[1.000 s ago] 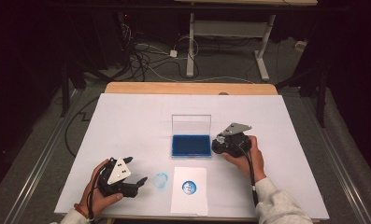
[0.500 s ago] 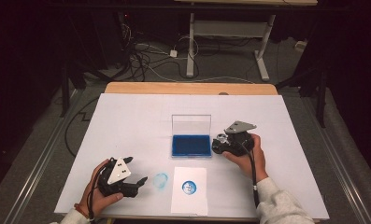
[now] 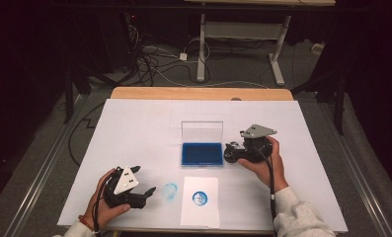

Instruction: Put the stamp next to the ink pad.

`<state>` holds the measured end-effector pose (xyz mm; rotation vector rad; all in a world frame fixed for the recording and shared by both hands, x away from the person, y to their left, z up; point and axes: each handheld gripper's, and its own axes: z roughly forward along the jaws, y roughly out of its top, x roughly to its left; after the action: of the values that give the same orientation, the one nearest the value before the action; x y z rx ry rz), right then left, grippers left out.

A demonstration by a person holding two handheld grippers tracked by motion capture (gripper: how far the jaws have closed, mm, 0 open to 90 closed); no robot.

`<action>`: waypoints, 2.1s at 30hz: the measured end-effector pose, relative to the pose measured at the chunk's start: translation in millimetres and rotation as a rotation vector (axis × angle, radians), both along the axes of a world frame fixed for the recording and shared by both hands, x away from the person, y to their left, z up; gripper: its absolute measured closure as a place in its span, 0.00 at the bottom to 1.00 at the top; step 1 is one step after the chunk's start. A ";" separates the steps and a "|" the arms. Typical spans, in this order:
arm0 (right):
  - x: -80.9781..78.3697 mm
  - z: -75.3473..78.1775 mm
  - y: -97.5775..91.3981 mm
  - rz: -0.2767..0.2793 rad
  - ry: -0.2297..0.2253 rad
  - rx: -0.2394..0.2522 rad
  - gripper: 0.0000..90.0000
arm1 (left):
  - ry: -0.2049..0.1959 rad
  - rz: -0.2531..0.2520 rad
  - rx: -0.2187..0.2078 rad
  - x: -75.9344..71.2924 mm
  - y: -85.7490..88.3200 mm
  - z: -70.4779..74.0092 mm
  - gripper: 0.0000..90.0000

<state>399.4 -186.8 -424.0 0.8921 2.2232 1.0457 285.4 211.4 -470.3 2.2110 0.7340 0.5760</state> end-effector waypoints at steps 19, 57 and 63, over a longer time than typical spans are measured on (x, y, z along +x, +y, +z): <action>-14.7 22.3 1.8 -0.011 -0.100 0.020 0.23 | -0.009 0.025 -0.001 0.8 0.7 -0.2 0.18; -58.8 45.4 -5.1 0.028 -0.194 -0.016 0.21 | 0.000 0.024 -0.013 0.3 2.3 0.0 0.17; -64.4 48.7 -10.4 0.025 -0.205 -0.009 0.22 | 0.003 0.030 -0.021 0.6 3.1 -0.1 0.17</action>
<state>335.0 -197.3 -375.3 0.7209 2.0713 1.0862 286.1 214.6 -470.3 2.1854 0.7721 0.5773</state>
